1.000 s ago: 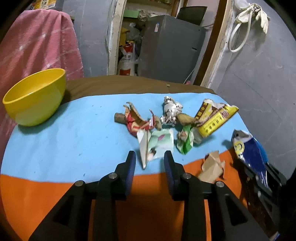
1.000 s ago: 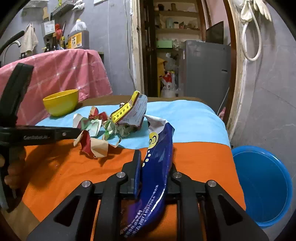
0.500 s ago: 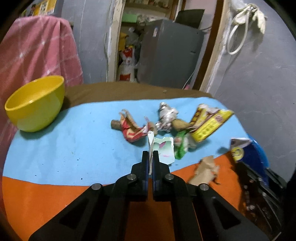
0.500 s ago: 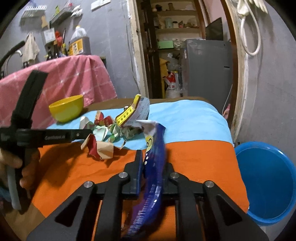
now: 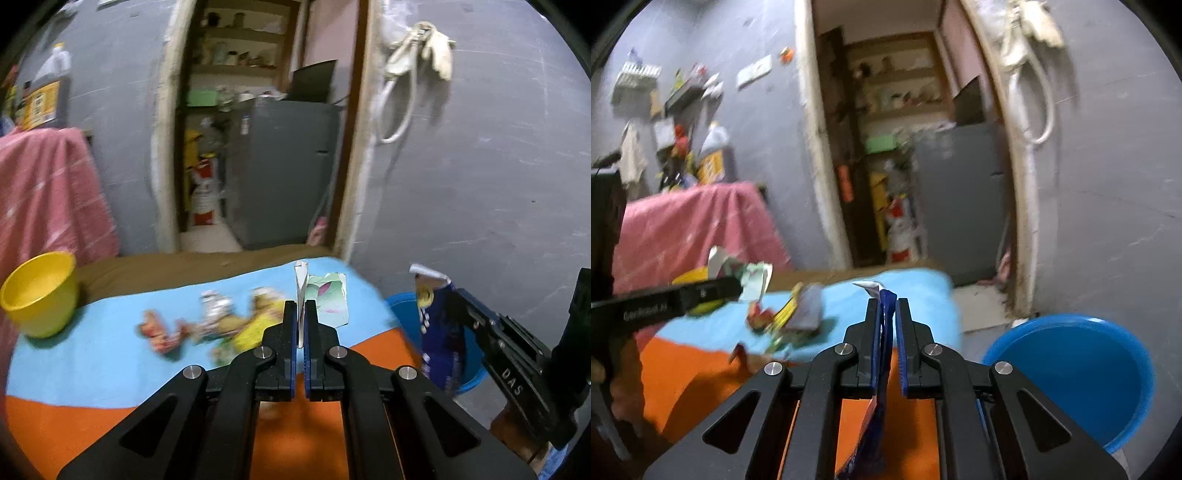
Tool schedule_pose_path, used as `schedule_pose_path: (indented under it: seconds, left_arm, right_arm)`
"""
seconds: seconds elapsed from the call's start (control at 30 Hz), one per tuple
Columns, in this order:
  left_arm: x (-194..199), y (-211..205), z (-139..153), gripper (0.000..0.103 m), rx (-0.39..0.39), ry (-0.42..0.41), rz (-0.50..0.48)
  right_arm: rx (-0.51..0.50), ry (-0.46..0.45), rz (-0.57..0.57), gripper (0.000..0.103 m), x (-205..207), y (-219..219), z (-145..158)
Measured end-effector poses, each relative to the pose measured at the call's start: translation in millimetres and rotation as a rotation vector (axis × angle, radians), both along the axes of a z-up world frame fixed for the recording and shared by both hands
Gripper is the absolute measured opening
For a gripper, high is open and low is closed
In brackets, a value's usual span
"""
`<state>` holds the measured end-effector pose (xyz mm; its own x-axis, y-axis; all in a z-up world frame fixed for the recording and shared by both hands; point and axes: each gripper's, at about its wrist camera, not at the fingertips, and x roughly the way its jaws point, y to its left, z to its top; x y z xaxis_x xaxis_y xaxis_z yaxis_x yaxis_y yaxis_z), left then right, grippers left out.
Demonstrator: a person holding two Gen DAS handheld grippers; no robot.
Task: Collect trash
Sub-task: 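Carry the blue bag and white paper to the blue bucket and release both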
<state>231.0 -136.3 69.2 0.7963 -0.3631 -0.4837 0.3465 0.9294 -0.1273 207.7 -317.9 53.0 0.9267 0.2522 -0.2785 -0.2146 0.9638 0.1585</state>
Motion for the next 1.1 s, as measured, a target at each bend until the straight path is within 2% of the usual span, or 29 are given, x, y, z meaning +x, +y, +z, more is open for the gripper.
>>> schedule_pose_path:
  seconds: [0.13,0.3,0.57,0.6,0.7,0.8,0.9,1.03,1.1]
  left_arm:
    - [15.9,-45.1,0.3,0.001,-0.025,0.035,-0.078]
    - [40.7,-98.4,-6.1,0.001,-0.047,0.112,-0.163]
    - [69.9,-155.2,-34.0,0.002,0.004,0.239,-0.217]
    - [73.7,-156.5,-37.9,0.002,0.007,0.255,-0.219]
    - [78.9,-159.8,-49.6,0.005,0.020,0.289,-0.230]
    - [82.3,-159.3,-55.3,0.011,0.022,0.304,-0.230]
    - [77.2,-155.6,-54.7,0.023,0.002,0.314,-0.221]
    - [67.0,-146.0,-44.4,0.032,-0.012,0.283,-0.200]
    - [62.8,-137.7,-37.3,0.039,-0.018,0.256,-0.183]
  right_arm:
    - [0.065,-0.031,-0.119,0.006,-0.9,-40.7,6.8]
    - [0.157,-0.028,-0.274,0.006,1.9,-92.9,0.3]
    - [0.249,0.108,-0.397,0.009,15.6,-138.7,-20.3]
    - [0.256,0.120,-0.406,0.013,16.1,-140.8,-21.7]
    - [0.267,0.121,-0.423,0.033,13.5,-143.0,-20.2]
    - [0.267,0.105,-0.438,0.039,9.6,-143.6,-16.5]
    - [0.267,0.100,-0.444,0.046,9.5,-143.5,-16.1]
    - [0.261,0.093,-0.443,0.053,8.5,-144.7,-14.7]
    - [0.249,0.078,-0.445,0.057,7.6,-142.2,-13.3]
